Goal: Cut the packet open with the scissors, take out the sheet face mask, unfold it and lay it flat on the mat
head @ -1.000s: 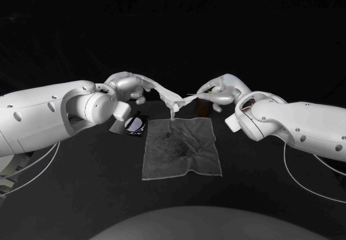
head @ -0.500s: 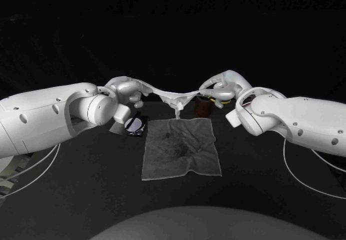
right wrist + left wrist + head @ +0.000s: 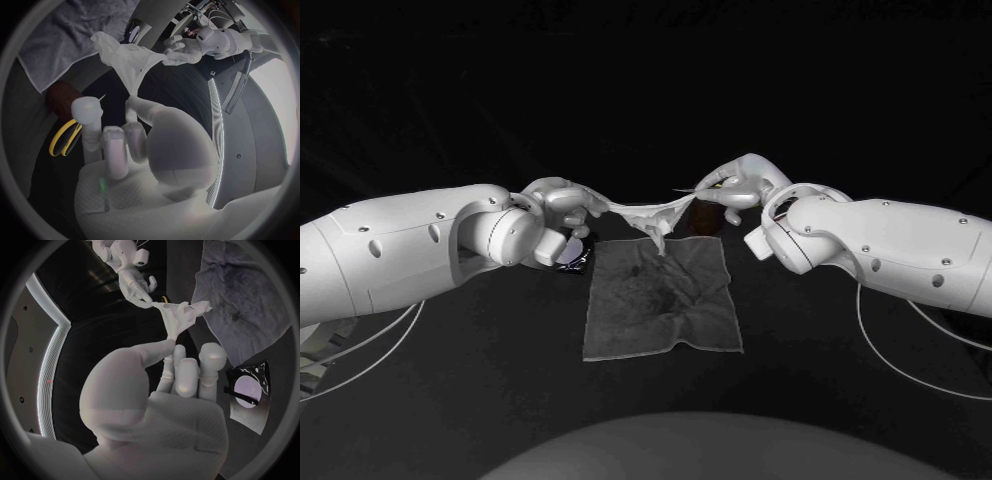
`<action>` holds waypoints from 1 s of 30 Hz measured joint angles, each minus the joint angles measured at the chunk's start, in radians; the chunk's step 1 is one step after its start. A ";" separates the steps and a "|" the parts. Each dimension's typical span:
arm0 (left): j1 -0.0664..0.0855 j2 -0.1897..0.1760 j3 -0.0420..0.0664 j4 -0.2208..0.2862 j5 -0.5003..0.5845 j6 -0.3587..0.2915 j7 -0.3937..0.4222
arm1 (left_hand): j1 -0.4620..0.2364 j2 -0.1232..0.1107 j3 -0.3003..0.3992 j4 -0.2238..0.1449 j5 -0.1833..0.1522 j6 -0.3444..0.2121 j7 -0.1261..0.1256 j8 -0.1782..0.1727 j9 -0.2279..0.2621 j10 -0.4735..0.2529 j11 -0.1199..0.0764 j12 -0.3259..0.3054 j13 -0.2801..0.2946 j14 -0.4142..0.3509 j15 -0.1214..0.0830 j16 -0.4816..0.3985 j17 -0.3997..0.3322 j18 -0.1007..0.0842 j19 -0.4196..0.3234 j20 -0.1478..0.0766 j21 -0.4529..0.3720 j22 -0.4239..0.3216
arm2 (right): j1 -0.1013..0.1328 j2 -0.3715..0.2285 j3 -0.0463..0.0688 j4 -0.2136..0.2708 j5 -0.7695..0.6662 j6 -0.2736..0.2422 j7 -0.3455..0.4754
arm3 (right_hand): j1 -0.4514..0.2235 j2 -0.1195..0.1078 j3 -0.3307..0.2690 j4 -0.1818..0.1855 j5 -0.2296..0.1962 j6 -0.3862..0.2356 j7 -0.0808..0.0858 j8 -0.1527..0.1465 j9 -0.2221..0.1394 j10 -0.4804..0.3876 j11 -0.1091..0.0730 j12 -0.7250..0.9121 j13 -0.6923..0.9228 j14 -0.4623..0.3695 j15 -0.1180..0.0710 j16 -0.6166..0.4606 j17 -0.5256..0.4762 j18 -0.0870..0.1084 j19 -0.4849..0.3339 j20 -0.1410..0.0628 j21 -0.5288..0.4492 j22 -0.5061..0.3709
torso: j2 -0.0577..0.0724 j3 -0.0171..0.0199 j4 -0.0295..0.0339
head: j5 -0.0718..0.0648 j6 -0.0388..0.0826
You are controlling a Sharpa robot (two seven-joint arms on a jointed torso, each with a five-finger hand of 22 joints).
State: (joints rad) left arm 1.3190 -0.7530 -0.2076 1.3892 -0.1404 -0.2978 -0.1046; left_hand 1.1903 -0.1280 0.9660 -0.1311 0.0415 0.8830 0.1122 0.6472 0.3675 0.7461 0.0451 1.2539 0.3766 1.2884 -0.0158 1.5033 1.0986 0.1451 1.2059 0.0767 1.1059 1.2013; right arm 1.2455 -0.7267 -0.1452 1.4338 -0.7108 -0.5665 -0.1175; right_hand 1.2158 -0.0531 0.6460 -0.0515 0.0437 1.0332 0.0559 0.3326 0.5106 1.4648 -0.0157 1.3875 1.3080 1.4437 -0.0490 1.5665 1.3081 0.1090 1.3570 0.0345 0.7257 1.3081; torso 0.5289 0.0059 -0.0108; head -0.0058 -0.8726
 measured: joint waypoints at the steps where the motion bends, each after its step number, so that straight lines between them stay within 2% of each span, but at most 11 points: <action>1: 0.000 0.009 0.000 -0.011 0.000 0.000 -0.001 | 0.000 0.000 0.000 0.000 0.000 0.000 0.000 -0.001 0.000 0.000 0.000 0.000 0.000 0.000 0.000 0.000 0.000 0.000 0.000 0.000 0.000 0.000 | -0.001 0.008 0.000 -0.010 0.001 0.001 -0.002 | 0.000 0.000 0.001 -0.001 0.000 0.000 0.000 0.000 0.000 0.000 0.000 0.000 0.000 0.000 0.000 -0.001 0.000 0.006 0.000 0.000 0.000 0.000 | 0.000 0.0001 -0.0002 | 0.000 0.000; 8: -0.018 0.074 0.001 -0.087 0.011 -0.001 -0.007 | -0.004 -0.004 0.000 0.000 0.004 0.000 0.000 -0.001 0.000 0.000 0.000 0.000 0.000 0.000 0.000 0.000 0.001 0.000 0.000 0.000 0.000 0.000 | -0.011 0.058 -0.002 -0.063 0.006 0.009 -0.017 | 0.000 0.000 0.003 -0.003 -0.002 -0.001 -0.001 0.001 0.000 0.000 0.000 0.000 -0.001 0.000 0.000 0.000 -0.001 0.012 0.000 0.000 0.000 0.000 | 0.005 -0.0021 -0.0010 | 0.001 0.000; 12: -0.021 0.102 0.008 -0.125 0.019 -0.002 -0.006 | -0.004 -0.004 0.000 0.000 0.004 0.000 0.000 -0.001 0.001 0.000 0.000 0.000 0.000 0.000 0.000 0.000 -0.001 0.000 0.000 0.000 0.000 -0.002 | -0.012 0.082 -0.002 -0.094 0.006 0.009 -0.021 | -0.005 -0.005 0.003 -0.003 -0.002 -0.002 -0.002 0.005 0.000 0.000 0.000 0.000 -0.001 0.000 0.000 0.001 -0.001 0.013 0.000 0.000 -0.004 0.000 | 0.007 -0.0036 -0.0021 | -0.001 0.000; 16: -0.022 0.107 0.023 -0.138 0.025 -0.006 -0.001 | -0.004 -0.004 0.000 0.000 0.004 0.000 0.000 -0.005 0.009 0.000 0.000 0.000 0.000 0.000 0.000 0.000 -0.003 0.000 0.000 0.000 -0.004 -0.004 | -0.013 0.088 -0.001 -0.109 0.005 0.007 -0.021 | -0.005 -0.005 0.003 -0.003 0.001 -0.002 -0.002 0.008 0.000 0.000 0.000 0.000 0.000 0.000 0.000 0.001 -0.001 0.013 0.000 0.000 -0.004 -0.001 | 0.009 -0.0041 -0.0030 | -0.001 0.000; 20: -0.022 0.093 0.029 -0.115 0.030 -0.010 0.006 | -0.004 -0.004 0.000 0.000 0.004 0.000 0.000 -0.003 0.009 0.000 0.000 0.000 0.000 0.000 0.000 0.000 -0.004 0.000 0.000 0.000 -0.004 -0.005 | -0.013 0.070 -0.001 -0.090 0.003 0.006 -0.020 | -0.006 -0.006 0.003 -0.003 0.001 -0.002 -0.002 0.008 0.000 0.000 0.000 0.000 0.000 0.000 0.000 0.001 -0.001 0.012 0.000 0.000 -0.004 -0.001 | 0.011 -0.0055 -0.0036 | -0.003 0.000; 24: -0.026 0.068 0.021 -0.064 0.032 -0.014 0.007 | -0.003 -0.003 0.000 0.000 0.004 0.000 0.000 -0.002 0.009 0.000 0.000 0.000 0.000 0.000 0.000 -0.001 -0.004 0.000 0.000 0.000 -0.004 -0.004 | -0.022 0.036 -0.001 -0.042 0.000 0.007 -0.020 | -0.006 -0.006 0.005 0.000 0.002 -0.002 -0.002 0.008 0.000 0.000 0.000 0.000 0.000 0.000 0.000 0.001 -0.001 0.012 0.000 0.000 -0.004 -0.001 | 0.011 -0.0049 -0.0035 | -0.004 0.000; 27: -0.046 0.041 0.015 -0.014 0.033 -0.018 0.005 | -0.003 -0.003 0.000 0.000 0.003 0.000 0.000 -0.002 0.009 0.000 0.000 0.000 0.000 0.000 0.000 -0.001 -0.002 0.000 0.000 0.000 -0.004 -0.002 | -0.041 0.006 -0.001 0.003 -0.006 0.009 -0.021 | -0.006 -0.006 0.005 0.000 0.002 -0.003 -0.003 0.008 0.000 0.000 0.000 0.000 0.000 0.000 0.000 0.001 -0.001 0.012 0.000 0.000 -0.004 -0.001 | 0.012 -0.0036 -0.0033 | -0.004 0.000; 30: -0.081 0.018 0.010 0.027 0.032 -0.023 -0.002 | -0.002 -0.002 0.000 0.000 0.003 0.000 0.000 -0.002 0.009 0.000 0.000 0.000 0.000 0.000 0.000 -0.001 -0.002 0.000 0.000 0.000 -0.004 -0.002 | -0.066 -0.014 -0.002 0.034 -0.013 0.013 -0.025 | -0.006 -0.006 0.005 0.000 0.002 -0.001 -0.001 0.008 0.000 0.000 0.000 0.000 0.000 0.000 0.000 0.001 0.000 0.012 0.000 0.000 -0.004 0.000 | 0.012 -0.0033 -0.0027 | -0.004 0.000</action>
State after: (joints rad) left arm 1.2381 -0.7345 -0.1981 1.4162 -0.1081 -0.3209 -0.1067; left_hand 1.1884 -0.1302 0.9656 -0.1310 0.0448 0.8825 0.1123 0.6452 0.3762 0.7458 0.0455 1.2539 0.3766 1.2883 -0.0157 1.5023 1.0966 0.1451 1.2059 0.0769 1.1019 1.1996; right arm 1.1791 -0.7404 -0.1477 1.4675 -0.7233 -0.5536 -0.1429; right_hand 1.2098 -0.0593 0.6512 -0.0513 0.0454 1.0320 0.0547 0.3409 0.5106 1.4648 -0.0157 1.3873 1.3081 1.4438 -0.0491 1.5671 1.3078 0.1211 1.3570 0.0346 0.7215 1.3077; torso 0.5406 0.0027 -0.0135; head -0.0099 -0.8726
